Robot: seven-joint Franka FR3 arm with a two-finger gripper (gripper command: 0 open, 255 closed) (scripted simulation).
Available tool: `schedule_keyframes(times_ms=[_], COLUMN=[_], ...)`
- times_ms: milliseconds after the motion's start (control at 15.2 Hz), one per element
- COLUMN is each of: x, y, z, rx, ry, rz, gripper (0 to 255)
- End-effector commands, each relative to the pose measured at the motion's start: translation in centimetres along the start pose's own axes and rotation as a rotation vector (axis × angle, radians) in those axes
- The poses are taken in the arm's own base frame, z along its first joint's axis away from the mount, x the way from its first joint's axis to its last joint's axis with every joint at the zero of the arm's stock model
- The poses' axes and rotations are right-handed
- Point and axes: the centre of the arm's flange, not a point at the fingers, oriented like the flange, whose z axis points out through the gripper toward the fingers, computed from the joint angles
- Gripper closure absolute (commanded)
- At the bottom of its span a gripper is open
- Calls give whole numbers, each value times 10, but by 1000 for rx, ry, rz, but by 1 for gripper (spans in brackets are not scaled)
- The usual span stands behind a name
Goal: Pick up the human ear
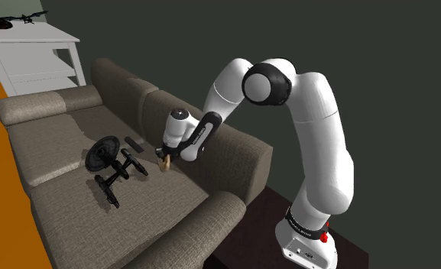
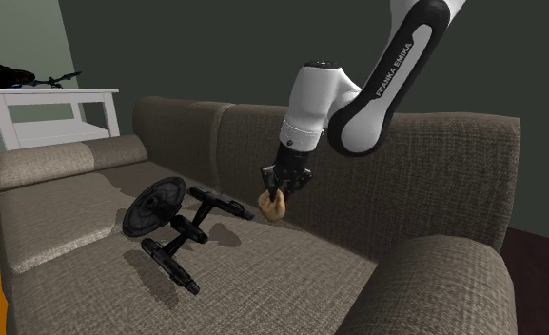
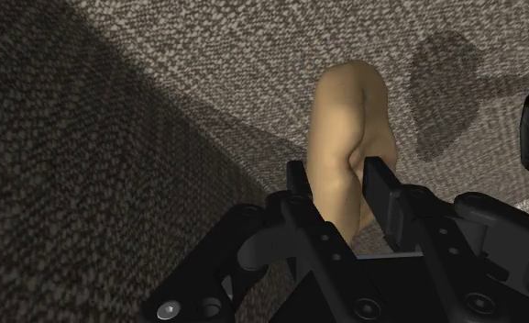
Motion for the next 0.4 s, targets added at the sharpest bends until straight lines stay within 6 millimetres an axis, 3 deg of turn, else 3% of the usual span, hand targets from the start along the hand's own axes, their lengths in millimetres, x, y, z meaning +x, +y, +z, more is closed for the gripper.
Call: schedule_keyframes(times_ms=[0,330], x=[3,8], y=[-2,-5], z=[-8,-24], rx=[0,0], ry=[0,0], rz=[0,0], gripper=[255,255])
